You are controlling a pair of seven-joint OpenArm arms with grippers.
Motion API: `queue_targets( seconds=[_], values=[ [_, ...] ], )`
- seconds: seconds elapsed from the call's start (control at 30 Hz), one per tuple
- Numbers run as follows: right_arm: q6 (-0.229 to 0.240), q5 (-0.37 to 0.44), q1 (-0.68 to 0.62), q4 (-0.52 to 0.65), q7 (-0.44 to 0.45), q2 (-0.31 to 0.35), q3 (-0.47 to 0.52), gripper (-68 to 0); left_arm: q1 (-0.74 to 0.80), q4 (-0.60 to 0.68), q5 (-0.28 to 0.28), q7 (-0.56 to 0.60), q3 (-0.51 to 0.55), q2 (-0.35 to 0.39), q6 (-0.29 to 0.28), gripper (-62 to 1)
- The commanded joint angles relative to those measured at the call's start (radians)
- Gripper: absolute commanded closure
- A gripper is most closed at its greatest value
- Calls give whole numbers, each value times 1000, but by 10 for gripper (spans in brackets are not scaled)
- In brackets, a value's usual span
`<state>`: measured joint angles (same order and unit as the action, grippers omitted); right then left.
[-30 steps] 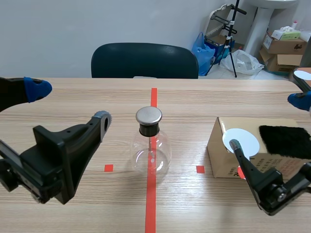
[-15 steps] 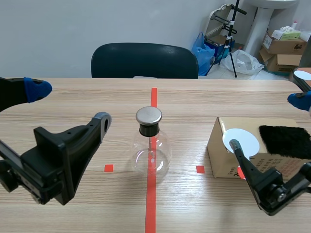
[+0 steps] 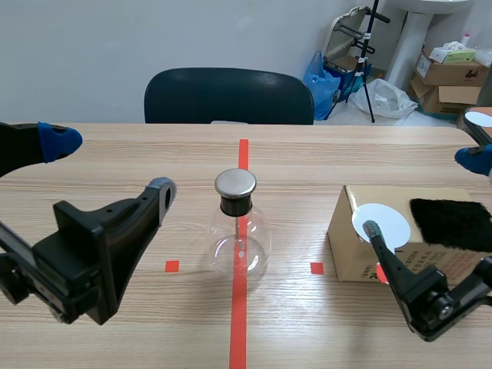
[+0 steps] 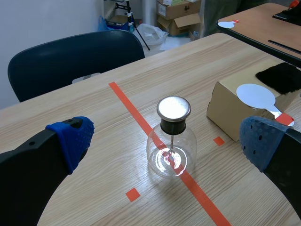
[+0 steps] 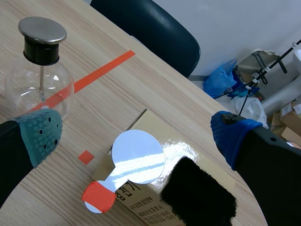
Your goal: Do the electroscope experiment
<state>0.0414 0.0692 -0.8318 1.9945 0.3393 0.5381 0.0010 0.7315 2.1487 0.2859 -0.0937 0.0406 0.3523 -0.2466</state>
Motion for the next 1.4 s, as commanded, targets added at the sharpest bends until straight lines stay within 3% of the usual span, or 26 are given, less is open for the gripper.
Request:
queue_targets(
  seconds=[0.0,0.17,1.37],
  values=[
    [-6,7,1,10,15,7,13,-679,2,1,5,18,-1,0,-3,-623],
    [-6,7,1,10,15,7,13,-679,2,1,-20,18,-1,0,-3,-623],
    [-6,14,1,10,15,4,11,-679,2,1,-20,17,-1,0,-3,-623]
  ],
)
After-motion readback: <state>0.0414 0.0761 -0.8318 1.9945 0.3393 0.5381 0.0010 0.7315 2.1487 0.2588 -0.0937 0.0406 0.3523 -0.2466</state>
